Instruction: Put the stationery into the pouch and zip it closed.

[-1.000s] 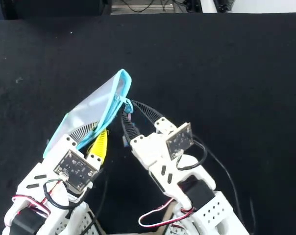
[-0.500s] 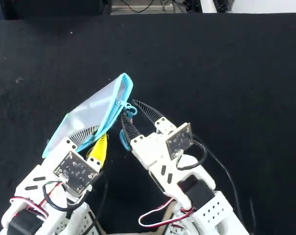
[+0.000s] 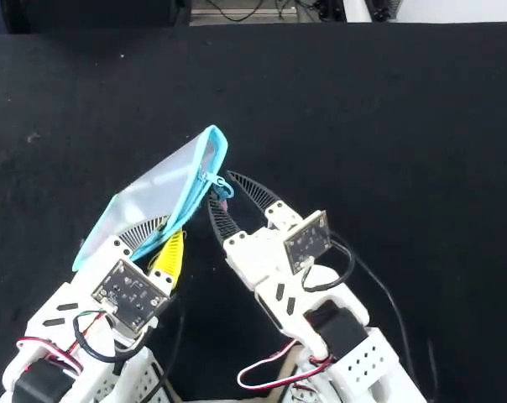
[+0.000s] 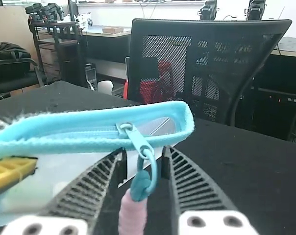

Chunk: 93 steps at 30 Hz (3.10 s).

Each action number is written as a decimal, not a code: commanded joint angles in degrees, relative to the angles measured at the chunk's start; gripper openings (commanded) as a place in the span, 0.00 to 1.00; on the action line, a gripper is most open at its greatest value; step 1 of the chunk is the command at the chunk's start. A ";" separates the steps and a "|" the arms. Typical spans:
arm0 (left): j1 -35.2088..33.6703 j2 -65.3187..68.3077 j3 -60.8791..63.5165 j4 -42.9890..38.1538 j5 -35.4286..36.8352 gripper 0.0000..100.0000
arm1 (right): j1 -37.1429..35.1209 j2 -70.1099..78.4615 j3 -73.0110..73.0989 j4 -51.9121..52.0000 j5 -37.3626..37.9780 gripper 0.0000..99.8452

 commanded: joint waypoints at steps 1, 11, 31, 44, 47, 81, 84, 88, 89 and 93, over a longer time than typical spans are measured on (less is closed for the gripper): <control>0.48 -0.09 -3.21 -0.09 0.00 0.03 | 0.97 -0.22 -0.48 -1.14 0.70 0.12; -3.30 -0.09 -3.21 -0.88 0.09 0.03 | 0.97 -0.22 -0.48 -1.14 0.70 0.12; -3.21 -0.09 -3.21 -0.62 0.09 0.03 | 0.97 -0.22 0.31 -1.58 4.31 0.12; -3.21 -0.09 -3.21 -0.62 0.09 0.03 | 0.70 -0.31 3.03 -7.56 4.22 0.12; -3.21 -0.09 -3.21 -0.62 0.09 0.03 | 0.70 -0.31 3.38 -8.35 4.22 0.12; -3.21 -0.09 -6.11 1.41 0.18 0.03 | 0.97 -0.22 3.21 -8.44 4.22 0.11; -3.21 -0.09 -6.11 1.41 0.18 0.03 | 0.97 -0.22 3.21 -8.44 4.22 0.11; -3.21 -0.09 -6.11 1.49 0.18 0.03 | 0.97 -0.22 3.21 -8.44 4.22 0.11; -3.21 -0.09 -6.11 1.58 0.35 0.03 | 0.97 -0.22 3.21 -8.44 4.22 0.11; -1.54 -0.09 -6.11 1.67 1.05 0.03 | 0.97 -0.22 3.38 -8.44 4.22 0.11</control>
